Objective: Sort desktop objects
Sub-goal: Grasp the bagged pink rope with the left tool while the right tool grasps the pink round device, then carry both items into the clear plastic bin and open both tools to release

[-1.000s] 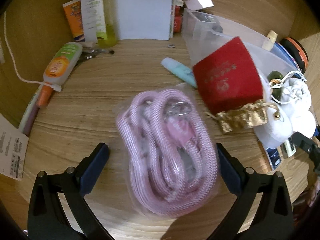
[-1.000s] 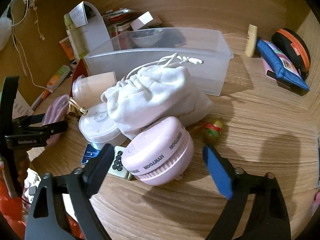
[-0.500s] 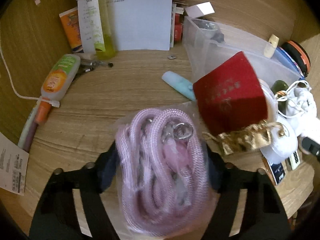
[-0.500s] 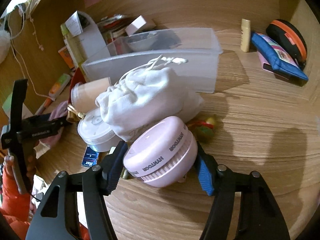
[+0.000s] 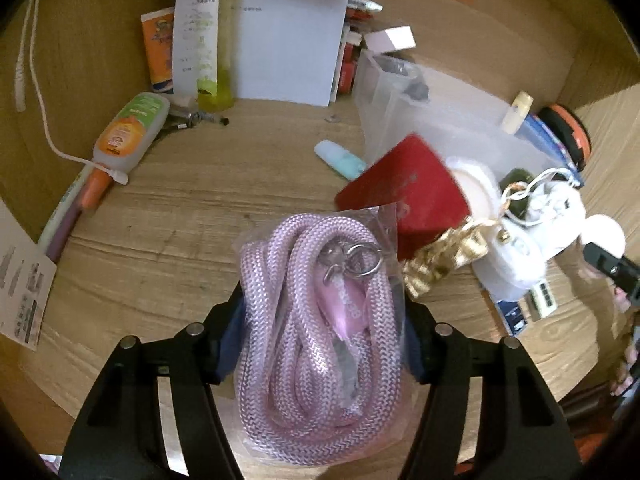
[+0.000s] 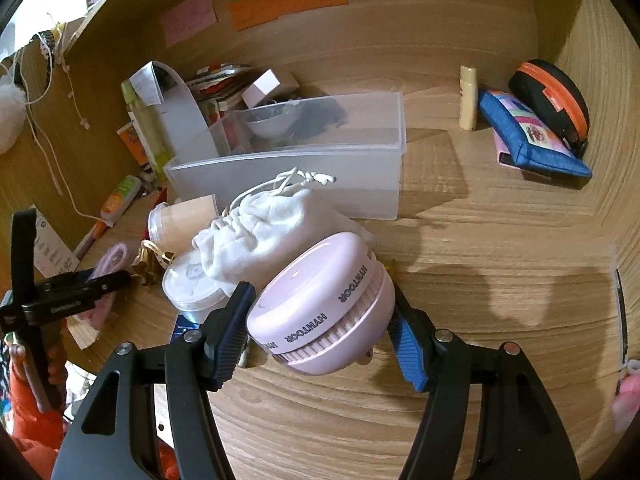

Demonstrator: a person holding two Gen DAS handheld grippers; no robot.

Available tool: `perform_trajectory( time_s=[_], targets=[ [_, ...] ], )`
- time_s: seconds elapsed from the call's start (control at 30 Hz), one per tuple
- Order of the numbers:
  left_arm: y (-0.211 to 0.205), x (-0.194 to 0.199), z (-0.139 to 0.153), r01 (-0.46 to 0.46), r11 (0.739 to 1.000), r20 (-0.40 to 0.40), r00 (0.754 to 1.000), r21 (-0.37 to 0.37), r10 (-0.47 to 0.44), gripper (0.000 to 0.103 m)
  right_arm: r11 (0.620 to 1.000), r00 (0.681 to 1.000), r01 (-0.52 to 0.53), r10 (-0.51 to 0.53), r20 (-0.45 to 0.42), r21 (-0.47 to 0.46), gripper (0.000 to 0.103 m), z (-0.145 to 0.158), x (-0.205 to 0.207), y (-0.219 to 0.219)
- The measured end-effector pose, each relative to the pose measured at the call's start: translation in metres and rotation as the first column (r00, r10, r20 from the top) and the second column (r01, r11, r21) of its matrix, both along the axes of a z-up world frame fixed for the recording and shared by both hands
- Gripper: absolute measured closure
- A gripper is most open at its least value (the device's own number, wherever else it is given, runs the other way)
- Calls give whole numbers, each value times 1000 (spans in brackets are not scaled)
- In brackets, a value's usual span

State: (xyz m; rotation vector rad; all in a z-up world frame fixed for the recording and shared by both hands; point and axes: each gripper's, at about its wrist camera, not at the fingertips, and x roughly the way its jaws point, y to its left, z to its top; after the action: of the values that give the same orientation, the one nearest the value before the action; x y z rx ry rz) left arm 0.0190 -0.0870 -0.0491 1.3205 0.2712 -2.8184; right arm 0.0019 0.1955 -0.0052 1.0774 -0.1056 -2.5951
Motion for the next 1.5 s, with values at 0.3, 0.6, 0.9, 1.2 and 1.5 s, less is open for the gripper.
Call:
perform_trajectory(
  time_s=[0.3, 0.6, 0.9, 1.2, 1.5],
  targets=[
    [1, -2, 28, 19, 999, -74, 997, 42, -16, 40, 1000, 1000, -6, 6, -21, -5, 42, 7, 1, 0],
    [21, -34, 47, 101, 995, -102, 990, 24, -98, 41, 1000, 999, -1, 2, -53, 4, 42, 17, -2, 0],
    [40, -76, 69, 163, 987, -126, 979, 19, -159, 41, 1000, 994, 0, 2, -113, 21, 42, 38, -21, 2],
    [55, -110, 89, 196, 981, -153, 969, -5, -194, 41, 998, 989, -8, 17, -147, 63, 42, 60, -61, -2],
    [65, -138, 100, 189, 982, -188, 964, -10, -188, 41, 996, 989, -10, 23, -145, 92, 42, 69, -103, -13]
  ],
)
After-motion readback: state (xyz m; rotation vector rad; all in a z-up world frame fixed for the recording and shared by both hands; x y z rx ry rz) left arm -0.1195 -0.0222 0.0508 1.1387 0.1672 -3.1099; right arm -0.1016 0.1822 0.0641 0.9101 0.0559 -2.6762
